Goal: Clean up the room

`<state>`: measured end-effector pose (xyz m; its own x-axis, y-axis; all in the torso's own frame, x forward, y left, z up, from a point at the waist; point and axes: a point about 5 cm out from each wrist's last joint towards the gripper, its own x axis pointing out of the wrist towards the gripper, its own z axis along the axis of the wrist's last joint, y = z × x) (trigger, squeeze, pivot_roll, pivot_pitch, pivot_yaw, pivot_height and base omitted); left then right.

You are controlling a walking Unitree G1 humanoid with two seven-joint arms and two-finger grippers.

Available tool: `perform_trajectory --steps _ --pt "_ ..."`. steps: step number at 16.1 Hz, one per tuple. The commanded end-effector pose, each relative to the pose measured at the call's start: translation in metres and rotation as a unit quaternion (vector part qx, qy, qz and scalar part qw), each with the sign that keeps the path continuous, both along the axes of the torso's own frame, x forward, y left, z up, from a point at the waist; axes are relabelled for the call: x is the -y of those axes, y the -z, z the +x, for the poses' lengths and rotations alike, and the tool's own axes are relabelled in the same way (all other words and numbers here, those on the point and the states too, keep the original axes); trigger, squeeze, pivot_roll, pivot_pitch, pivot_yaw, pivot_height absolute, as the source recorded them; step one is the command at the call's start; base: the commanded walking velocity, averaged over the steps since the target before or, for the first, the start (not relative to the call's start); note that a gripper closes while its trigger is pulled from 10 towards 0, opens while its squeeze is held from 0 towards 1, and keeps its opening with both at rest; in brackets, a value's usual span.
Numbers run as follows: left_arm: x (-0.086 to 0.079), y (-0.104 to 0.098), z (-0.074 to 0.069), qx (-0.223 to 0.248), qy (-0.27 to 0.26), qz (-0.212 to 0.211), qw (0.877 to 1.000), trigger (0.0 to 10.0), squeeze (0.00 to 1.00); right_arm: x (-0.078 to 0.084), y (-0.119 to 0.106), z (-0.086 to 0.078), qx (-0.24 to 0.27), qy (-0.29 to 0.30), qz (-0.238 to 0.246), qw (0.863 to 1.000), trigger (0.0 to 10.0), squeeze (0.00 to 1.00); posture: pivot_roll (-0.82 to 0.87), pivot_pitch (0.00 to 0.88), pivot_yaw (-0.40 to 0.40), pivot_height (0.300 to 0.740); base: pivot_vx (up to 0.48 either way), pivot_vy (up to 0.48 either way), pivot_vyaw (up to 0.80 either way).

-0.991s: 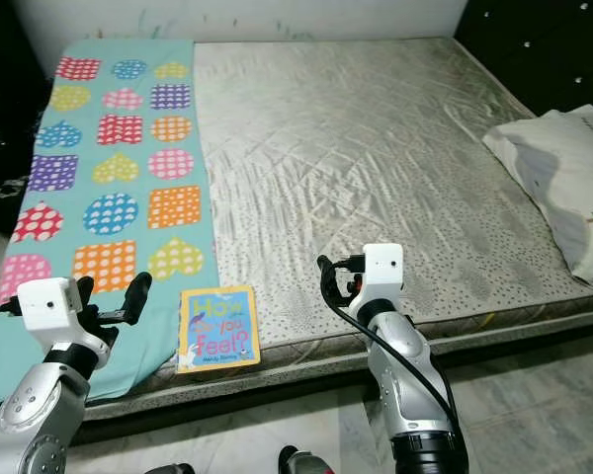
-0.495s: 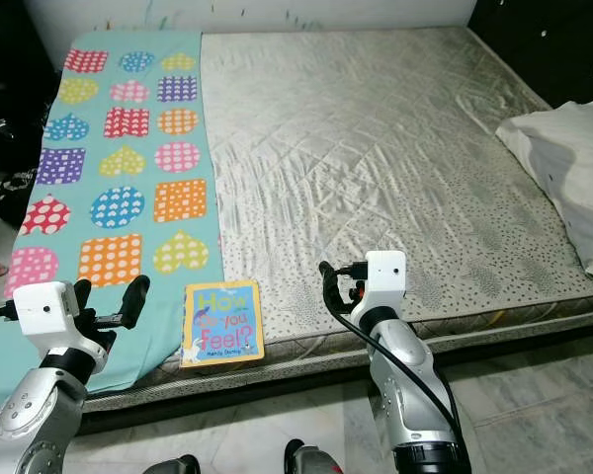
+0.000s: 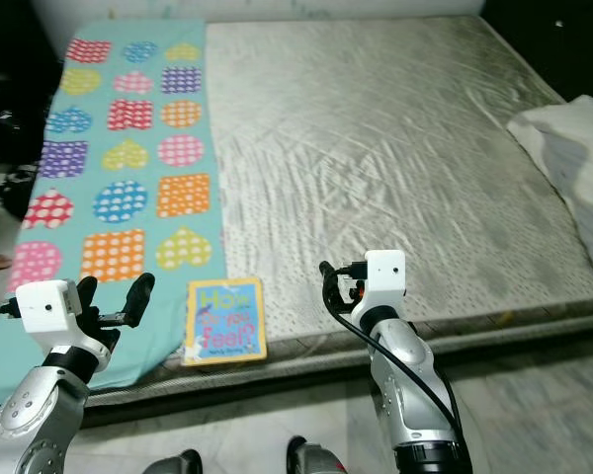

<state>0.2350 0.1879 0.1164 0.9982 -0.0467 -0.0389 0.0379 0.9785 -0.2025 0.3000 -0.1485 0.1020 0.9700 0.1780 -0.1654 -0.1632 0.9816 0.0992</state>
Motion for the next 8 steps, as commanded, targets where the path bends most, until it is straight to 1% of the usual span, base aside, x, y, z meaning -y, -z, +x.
perform_trajectory --steps 1,8 --pt "-0.0008 -0.0003 -0.0021 -0.003 0.004 0.004 1.000 10.0 0.00 0.0006 0.0002 -0.0002 -0.002 0.000 -0.002 1.000 10.0 0.00 0.03 0.221 -0.024 0.740 0.259 0.000 0.00" --pt "0.0003 -0.0007 -0.0014 -0.003 0.008 0.004 1.000 10.0 0.00 0.0001 0.0002 0.0006 0.001 -0.002 -0.005 1.000 10.0 0.00 0.04 0.210 -0.025 0.740 0.291 0.000 0.00"
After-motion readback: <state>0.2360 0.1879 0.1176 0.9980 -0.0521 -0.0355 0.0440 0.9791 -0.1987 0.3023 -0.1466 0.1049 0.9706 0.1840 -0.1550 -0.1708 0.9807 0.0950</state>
